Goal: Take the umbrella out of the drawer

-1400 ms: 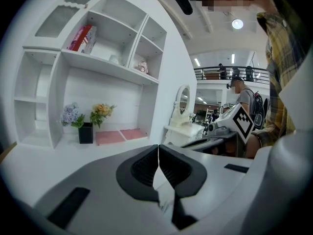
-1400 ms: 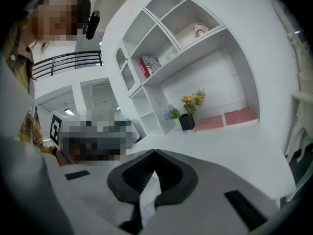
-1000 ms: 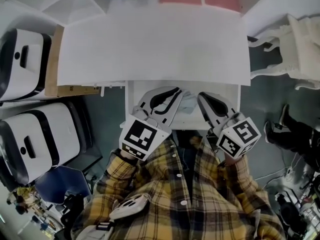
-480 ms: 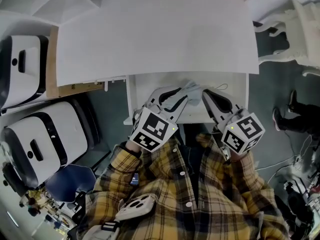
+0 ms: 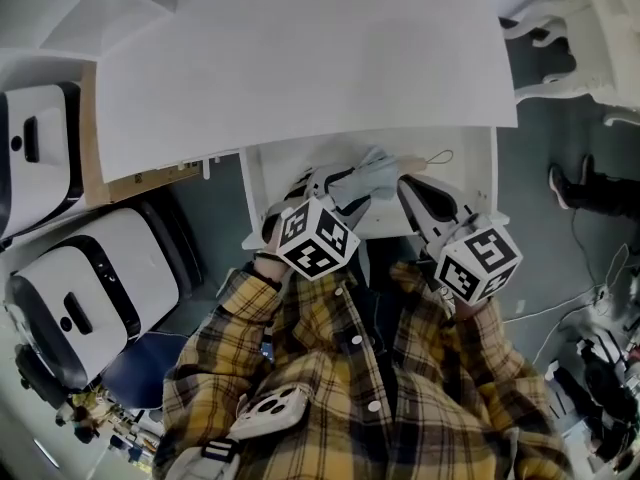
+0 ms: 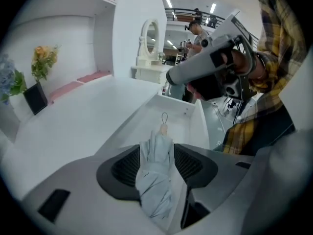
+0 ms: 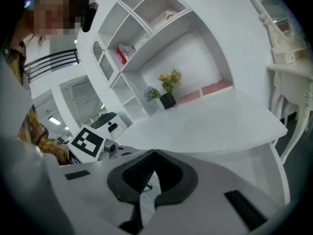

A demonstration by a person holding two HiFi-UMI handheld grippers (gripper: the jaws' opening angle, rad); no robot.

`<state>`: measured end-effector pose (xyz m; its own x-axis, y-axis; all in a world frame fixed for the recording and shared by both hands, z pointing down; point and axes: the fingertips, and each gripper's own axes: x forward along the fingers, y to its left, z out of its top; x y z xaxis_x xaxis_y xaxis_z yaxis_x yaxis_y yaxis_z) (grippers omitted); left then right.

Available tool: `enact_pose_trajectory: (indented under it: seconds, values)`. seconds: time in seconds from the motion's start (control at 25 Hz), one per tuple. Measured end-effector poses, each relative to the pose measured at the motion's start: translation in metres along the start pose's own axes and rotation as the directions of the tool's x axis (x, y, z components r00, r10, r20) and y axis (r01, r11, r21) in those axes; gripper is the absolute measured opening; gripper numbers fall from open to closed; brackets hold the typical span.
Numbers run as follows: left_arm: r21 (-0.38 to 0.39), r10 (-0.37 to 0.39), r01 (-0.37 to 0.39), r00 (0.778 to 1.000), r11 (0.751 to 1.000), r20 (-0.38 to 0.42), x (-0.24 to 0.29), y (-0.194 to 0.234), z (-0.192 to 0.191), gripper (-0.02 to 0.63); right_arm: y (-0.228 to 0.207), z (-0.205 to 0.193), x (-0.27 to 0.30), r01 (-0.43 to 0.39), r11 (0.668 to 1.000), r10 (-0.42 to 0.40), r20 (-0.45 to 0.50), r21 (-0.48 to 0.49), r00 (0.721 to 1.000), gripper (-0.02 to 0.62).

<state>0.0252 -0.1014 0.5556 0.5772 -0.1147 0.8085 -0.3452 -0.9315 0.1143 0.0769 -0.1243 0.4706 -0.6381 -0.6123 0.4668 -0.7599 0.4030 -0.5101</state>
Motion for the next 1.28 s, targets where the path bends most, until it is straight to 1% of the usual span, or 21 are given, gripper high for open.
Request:
enact_pose_trajectory:
  seconds: [0.08, 0.16, 0.4, 0.56, 0.64, 0.84, 1.28]
  values:
    - [0.033, -0.021, 0.022, 0.999, 0.999, -0.048, 0.012, -0.002, -0.011, 0.224, -0.003, -0.005, 0.000, 0.022, 1.000, -0.022, -0.005, 0.006, 1.000, 0.017]
    - [0.061, -0.039, 0.045, 0.994, 0.997, -0.098, 0.025, -0.002, -0.021, 0.244, -0.007, -0.008, -0.001, 0.034, 0.999, -0.034, -0.007, 0.008, 0.999, 0.017]
    - [0.146, -0.090, 0.123, 0.972, 0.982, -0.215, 0.055, -0.002, -0.047, 0.294, -0.013, -0.020, -0.002, 0.060, 0.998, -0.060, -0.015, 0.020, 0.998, 0.017]
    - [0.207, -0.080, 0.146, 0.952, 0.967, -0.297, 0.071, 0.001, -0.063, 0.325, -0.015, -0.030, -0.004, 0.074, 0.996, -0.073, -0.023, 0.039, 0.997, 0.017]
    - [0.216, -0.080, 0.155, 0.943, 0.964, -0.322, 0.077, 0.003, -0.067, 0.331, -0.016, -0.032, -0.005, 0.079, 0.996, -0.078, -0.022, 0.049, 0.997, 0.017]
    - [0.215, -0.113, 0.205, 0.920, 0.955, -0.376, 0.089, -0.002, -0.076, 0.352, -0.016, -0.038, -0.008, 0.092, 0.994, -0.091, -0.024, 0.065, 0.996, 0.017]
    - [0.209, -0.126, 0.231, 0.898, 0.950, -0.420, 0.108, -0.006, -0.080, 0.359, -0.021, -0.048, -0.012, 0.097, 0.992, -0.094, -0.037, 0.085, 0.995, 0.017]
